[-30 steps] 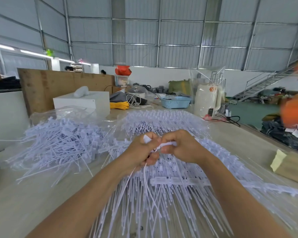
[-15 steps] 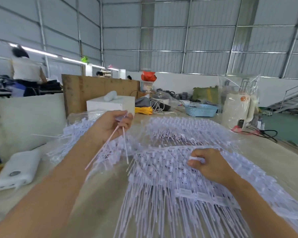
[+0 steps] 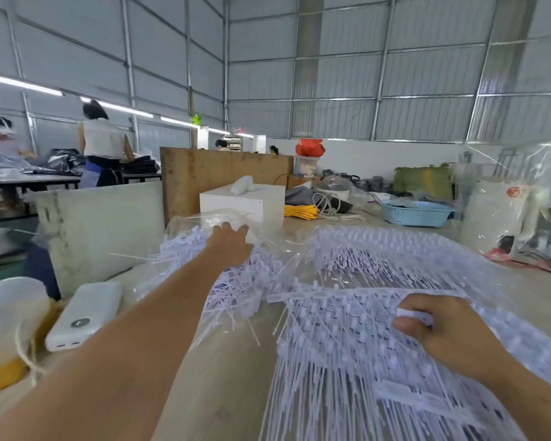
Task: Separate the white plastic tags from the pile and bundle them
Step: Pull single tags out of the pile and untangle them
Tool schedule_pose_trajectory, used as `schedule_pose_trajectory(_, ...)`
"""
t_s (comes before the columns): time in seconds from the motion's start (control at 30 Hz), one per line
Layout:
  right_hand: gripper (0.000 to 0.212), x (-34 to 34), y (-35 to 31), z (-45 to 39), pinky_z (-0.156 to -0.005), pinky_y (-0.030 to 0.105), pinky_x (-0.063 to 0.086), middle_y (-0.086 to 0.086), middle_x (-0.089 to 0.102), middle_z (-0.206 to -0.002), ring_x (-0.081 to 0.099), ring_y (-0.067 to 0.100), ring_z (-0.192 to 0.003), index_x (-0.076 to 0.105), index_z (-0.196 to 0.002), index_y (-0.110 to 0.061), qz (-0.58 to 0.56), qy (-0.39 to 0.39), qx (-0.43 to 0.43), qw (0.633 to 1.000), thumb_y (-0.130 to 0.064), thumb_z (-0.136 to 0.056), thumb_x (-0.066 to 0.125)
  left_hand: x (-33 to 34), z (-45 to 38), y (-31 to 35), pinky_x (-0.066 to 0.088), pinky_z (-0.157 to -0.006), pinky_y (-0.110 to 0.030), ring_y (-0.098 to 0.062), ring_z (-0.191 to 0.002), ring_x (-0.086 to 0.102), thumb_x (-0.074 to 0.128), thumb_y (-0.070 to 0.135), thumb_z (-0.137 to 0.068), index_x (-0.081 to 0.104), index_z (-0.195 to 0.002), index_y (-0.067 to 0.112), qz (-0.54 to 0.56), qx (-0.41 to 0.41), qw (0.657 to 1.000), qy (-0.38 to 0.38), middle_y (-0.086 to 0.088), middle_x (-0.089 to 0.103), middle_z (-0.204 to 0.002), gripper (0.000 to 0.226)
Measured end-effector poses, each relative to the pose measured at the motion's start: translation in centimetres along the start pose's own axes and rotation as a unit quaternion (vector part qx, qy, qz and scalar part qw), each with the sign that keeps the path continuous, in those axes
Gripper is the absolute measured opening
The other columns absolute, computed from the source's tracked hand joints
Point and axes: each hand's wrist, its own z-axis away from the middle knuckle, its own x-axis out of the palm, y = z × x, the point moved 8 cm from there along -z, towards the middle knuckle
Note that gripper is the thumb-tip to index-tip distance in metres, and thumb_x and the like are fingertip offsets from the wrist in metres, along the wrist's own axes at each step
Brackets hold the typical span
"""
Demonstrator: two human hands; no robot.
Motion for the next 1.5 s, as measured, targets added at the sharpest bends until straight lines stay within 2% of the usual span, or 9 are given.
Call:
schedule_pose_trajectory(0.37,0.020,0.2,-0.1,-0.1,-0.068,0.025,0.043,-0.006,0.066,-0.071,0.061,0.014,-0.072,0.061,-0.064,-0.028,-0.013,0.008,0.008,1.000,-0.028,-0.083,0.069,-3.1,4.2,1.7,0.021,-0.109,-0.056,-0.034,-0.131,0.034,0.043,0.034,-0.096,0.052,-0.126,0.014,-0.102,-0.034,0.990,-0.093,-0.012,0.044,-0.135,0.037)
schedule_pose_trajectory(0.5,0.018,-0.5,-0.5,-0.2,-0.078,0.022,0.042,-0.024,0.062,-0.085,0.057,0.001,-0.085,0.058,-0.070,-0.047,-0.024,0.039,0.009,0.999,-0.038,-0.079,0.070,-10.3,9.4,8.5,0.044,-0.085,-0.036,-0.025,-0.099,0.060,0.049,0.024,-0.094,0.061,-0.099,0.011,0.053,0.088,0.987,0.127,-0.005,0.064,-0.101,0.018)
schedule_pose_trajectory(0.63,0.026,-1.4,0.1,0.0,-0.062,0.005,0.037,-0.023,0.056,-0.066,0.052,-0.009,-0.068,0.058,-0.071,-0.045,-0.108,0.079,0.027,0.991,-0.033,-0.069,0.081,-10.2,15.6,16.0,0.051,-0.067,-0.032,-0.016,-0.072,0.063,0.055,0.048,-0.089,0.057,-0.075,0.021,0.465,0.196,0.861,0.060,0.000,0.066,-0.076,0.031)
schedule_pose_trajectory(0.83,0.045,-1.5,-0.5,-0.2,-0.069,0.006,0.034,-0.006,0.053,-0.088,0.049,0.005,-0.082,0.052,-0.081,-0.030,-0.106,0.093,-0.015,0.990,-0.020,-0.055,0.088,-3.9,17.5,21.1,0.057,-0.061,-0.024,-0.015,-0.063,0.069,0.060,0.034,-0.090,0.059,-0.080,-0.006,0.693,0.155,0.679,-0.185,-0.009,0.067,-0.066,0.042)
schedule_pose_trajectory(1.0,0.047,-1.6,-0.7,-0.2,-0.079,0.016,0.040,-0.011,0.053,-0.093,0.052,0.008,-0.089,0.060,-0.100,-0.021,-0.086,0.075,-0.024,0.993,-0.037,-0.062,0.084,-3.4,17.7,19.7,0.056,-0.056,-0.024,-0.018,-0.058,0.069,0.052,0.016,-0.096,0.056,-0.080,0.005,0.767,0.107,0.615,-0.149,-0.006,0.068,-0.060,0.020)
schedule_pose_trajectory(1.1,0.056,-3.5,1.4,0.4,-0.091,0.034,0.043,-0.002,0.056,-0.110,0.053,0.017,-0.102,0.056,-0.121,-0.019,-0.042,0.130,0.057,0.989,-0.050,-0.075,0.069,-3.8,17.4,18.8,0.053,-0.046,-0.022,-0.022,-0.056,0.069,0.043,0.015,-0.100,0.054,-0.092,0.002,0.847,0.041,0.505,-0.160,-0.014,0.071,-0.067,0.019)
schedule_pose_trajectory(1.27,0.066,0.3,2.4,1.9,-0.055,0.025,0.054,0.014,0.072,-0.088,0.065,0.018,-0.056,0.050,-0.125,-0.012,-0.475,-0.111,0.187,0.853,-0.039,-0.069,0.072,-2.8,16.4,17.8,0.047,-0.039,-0.014,-0.012,-0.041,0.060,0.043,0.007,-0.099,0.049,-0.086,-0.005,0.942,-0.082,0.274,-0.175,-0.018,0.064,-0.054,0.018)
schedule_pose_trajectory(1.4,0.062,0.0,0.4,1.9,-0.042,0.018,0.048,0.020,0.071,-0.082,0.060,0.013,-0.042,0.056,-0.120,-0.001,-0.621,-0.172,0.095,0.759,-0.037,-0.073,0.076,-1.6,16.4,17.7,0.040,-0.030,-0.012,-0.006,-0.030,0.050,0.043,0.011,-0.099,0.051,-0.087,-0.003,0.919,-0.098,0.297,-0.238,-0.009,0.058,-0.045,0.019)
schedule_pose_trajectory(1.5,0.068,-0.1,2.5,1.8,-0.042,0.020,0.048,0.015,0.071,-0.075,0.062,0.016,-0.045,0.064,-0.107,0.000,-0.488,-0.130,0.170,0.846,-0.060,-0.076,0.059,-1.7,16.5,17.5,0.030,-0.026,-0.013,-0.005,-0.029,0.043,0.046,0.013,-0.098,0.050,-0.083,0.006,0.857,-0.044,0.456,-0.239,-0.002,0.056,-0.047,0.017)
